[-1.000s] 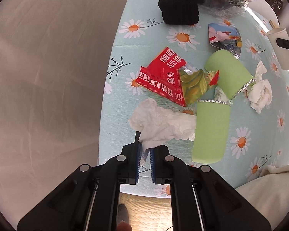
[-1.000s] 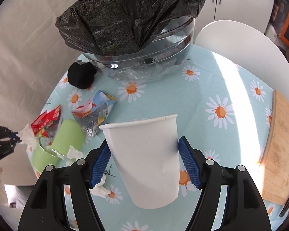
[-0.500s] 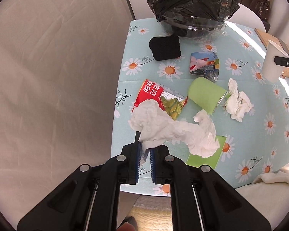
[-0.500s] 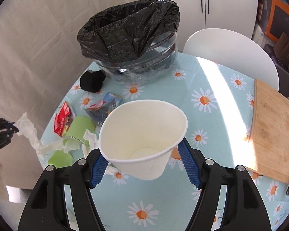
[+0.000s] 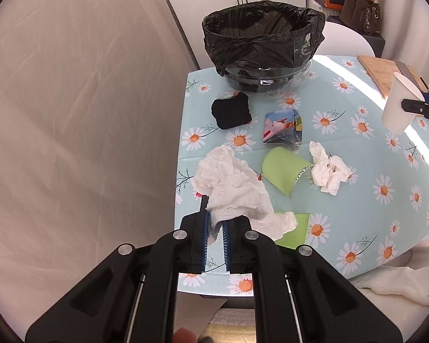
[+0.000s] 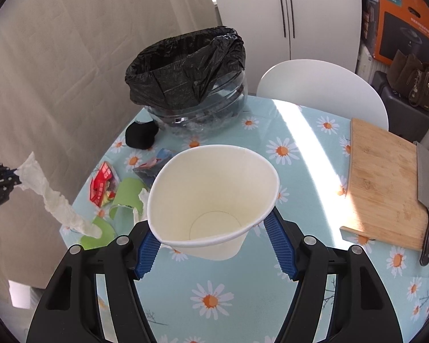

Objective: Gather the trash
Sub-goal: 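Lift the paper cup and tissue and carry both over the black bin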

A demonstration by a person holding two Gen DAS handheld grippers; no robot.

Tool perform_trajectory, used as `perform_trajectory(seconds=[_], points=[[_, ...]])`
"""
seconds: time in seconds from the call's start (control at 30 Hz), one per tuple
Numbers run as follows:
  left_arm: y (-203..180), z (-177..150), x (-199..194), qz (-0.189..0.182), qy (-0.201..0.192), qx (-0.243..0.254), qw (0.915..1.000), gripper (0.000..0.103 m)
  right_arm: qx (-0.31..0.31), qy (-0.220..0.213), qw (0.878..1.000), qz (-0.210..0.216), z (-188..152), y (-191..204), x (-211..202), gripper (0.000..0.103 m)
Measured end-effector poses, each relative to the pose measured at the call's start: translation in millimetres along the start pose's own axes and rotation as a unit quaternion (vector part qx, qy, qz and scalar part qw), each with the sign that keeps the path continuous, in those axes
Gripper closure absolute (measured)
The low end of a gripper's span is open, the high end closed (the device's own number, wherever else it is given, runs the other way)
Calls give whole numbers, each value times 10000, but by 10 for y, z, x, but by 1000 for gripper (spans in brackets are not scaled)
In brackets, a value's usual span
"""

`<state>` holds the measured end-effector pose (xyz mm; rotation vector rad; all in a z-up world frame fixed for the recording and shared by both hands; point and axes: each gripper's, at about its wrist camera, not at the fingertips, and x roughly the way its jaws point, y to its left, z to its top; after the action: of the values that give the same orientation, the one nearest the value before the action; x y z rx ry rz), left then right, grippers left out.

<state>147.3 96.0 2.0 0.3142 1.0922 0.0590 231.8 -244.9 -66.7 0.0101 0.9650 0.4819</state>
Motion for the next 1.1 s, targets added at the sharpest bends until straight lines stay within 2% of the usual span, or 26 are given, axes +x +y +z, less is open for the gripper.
perform_trajectory(seconds=[0.3, 0.57, 0.67, 0.83, 1.1], points=[[-78, 264, -263, 122, -323, 181, 9992, 94, 0, -320, 9995, -2, -9, 30, -286, 39], [-88, 647, -440, -114, -803, 508, 9954, 94, -31, -517, 9983, -265, 97, 213, -472, 39], [-63, 799, -496, -238, -1035, 728, 9917, 94, 21, -667, 9969, -421, 166, 309, -566, 39], [57, 1083, -542, -694, -1359, 1033, 9829, 94, 197, -846, 9937, -705, 304, 520, -701, 39], [284, 1563, -632, -916, -1839, 1490, 9673, 94, 338, -1164, 9846, -1263, 569, 929, -822, 39]])
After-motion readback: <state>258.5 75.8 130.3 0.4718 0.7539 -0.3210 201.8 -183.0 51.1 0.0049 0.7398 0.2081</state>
